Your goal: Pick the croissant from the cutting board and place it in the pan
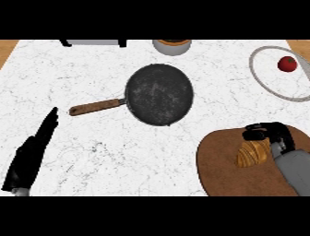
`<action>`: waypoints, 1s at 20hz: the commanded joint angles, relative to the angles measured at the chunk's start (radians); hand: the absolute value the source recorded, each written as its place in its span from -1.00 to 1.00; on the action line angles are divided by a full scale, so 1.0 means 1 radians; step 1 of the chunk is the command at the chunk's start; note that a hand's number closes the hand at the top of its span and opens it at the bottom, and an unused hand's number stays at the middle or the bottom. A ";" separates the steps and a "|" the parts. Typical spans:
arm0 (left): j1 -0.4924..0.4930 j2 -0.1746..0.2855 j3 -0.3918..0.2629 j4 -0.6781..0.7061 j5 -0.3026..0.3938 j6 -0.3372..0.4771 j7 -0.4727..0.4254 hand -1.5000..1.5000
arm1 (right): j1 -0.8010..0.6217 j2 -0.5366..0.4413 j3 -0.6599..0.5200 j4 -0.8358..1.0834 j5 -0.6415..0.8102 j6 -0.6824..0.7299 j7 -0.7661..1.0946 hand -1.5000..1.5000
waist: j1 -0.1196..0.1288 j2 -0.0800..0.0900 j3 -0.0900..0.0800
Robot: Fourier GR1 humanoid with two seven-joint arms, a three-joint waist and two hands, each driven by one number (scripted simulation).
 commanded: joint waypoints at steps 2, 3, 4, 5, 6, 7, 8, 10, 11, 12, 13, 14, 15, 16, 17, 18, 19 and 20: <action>-0.007 -0.017 -0.002 -0.011 -0.018 0.017 0.026 0.00 | 0.030 0.093 0.077 -0.005 0.128 -0.161 0.183 1.00 | 0.004 0.014 0.026; -0.015 -0.021 -0.012 0.001 -0.027 0.020 0.022 0.00 | 0.048 0.122 0.142 -0.041 0.189 -0.181 0.241 1.00 | -0.008 0.008 0.022; -0.020 -0.009 0.003 -0.008 -0.011 0.008 0.029 0.00 | 0.054 0.165 0.174 -0.011 0.240 -0.209 0.240 1.00 | 0.002 0.009 0.021; -0.004 -0.005 0.004 0.019 -0.011 0.001 0.012 0.00 | 0.097 0.187 0.201 -0.007 0.281 -0.223 0.222 1.00 | -0.009 0.007 0.019; 0.007 -0.006 0.003 0.009 -0.009 0.006 0.019 0.00 | 0.113 0.179 0.224 -0.008 0.327 -0.210 0.230 1.00 | -0.012 0.001 0.016; 0.013 -0.004 -0.001 0.000 -0.020 0.011 0.008 0.00 | 0.122 0.198 0.234 0.012 0.353 -0.205 0.231 1.00 | -0.005 -0.001 0.014; 0.002 -0.003 0.005 0.003 -0.013 0.006 0.016 0.00 | 0.117 0.179 0.240 0.025 0.416 -0.213 0.235 1.00 | -0.015 -0.002 0.012; 0.030 0.006 0.013 0.011 -0.014 0.010 0.009 0.00 | 0.126 0.162 0.232 0.033 0.512 -0.241 0.234 1.00 | -0.023 -0.010 0.010; 0.003 0.005 0.018 0.017 -0.011 0.008 0.020 0.00 | 0.109 0.145 0.238 0.004 0.561 -0.229 0.226 1.00 | -0.052 -0.016 0.008; 0.023 -0.004 0.014 0.023 -0.008 0.008 0.001 0.00 | 0.071 0.133 0.233 0.007 0.629 -0.235 0.237 1.00 | -0.035 -0.016 0.006; 0.031 0.003 0.015 0.014 -0.015 0.014 0.012 0.00 | 0.074 0.095 0.240 0.009 0.694 -0.225 0.228 1.00 | -0.039 -0.024 0.006; 0.021 -0.002 0.009 0.013 -0.017 0.012 0.012 0.00 | 0.044 0.096 0.243 0.008 0.752 -0.221 0.231 1.00 | -0.039 -0.023 0.006; 0.018 0.006 0.022 0.018 -0.012 0.012 0.021 0.00 | 0.016 0.073 0.246 -0.002 0.806 -0.196 0.228 1.00 | -0.039 -0.026 0.004; 0.029 0.001 0.008 0.011 -0.015 0.009 0.019 0.00 | -0.012 0.069 0.241 -0.013 0.869 -0.206 0.233 1.00 | -0.035 -0.029 0.006; 0.025 0.008 0.020 0.005 -0.009 0.010 0.030 0.00 | -0.024 0.077 0.246 -0.028 0.910 -0.181 0.248 1.00 | -0.035 -0.032 0.008; 0.045 -0.014 0.000 0.024 -0.025 0.023 0.002 0.00 | -0.044 0.083 0.245 -0.045 0.950 -0.157 0.262 1.00 | -0.041 -0.030 0.007; 0.025 -0.001 0.025 0.013 -0.004 0.013 0.017 0.00 | -0.070 0.098 0.248 -0.045 0.998 -0.126 0.286 1.00 | -0.034 -0.027 0.009; 0.035 0.002 0.015 0.019 -0.017 0.010 0.004 0.00 | -0.100 0.111 0.238 -0.056 1.030 -0.094 0.304 1.00 | -0.033 -0.026 0.009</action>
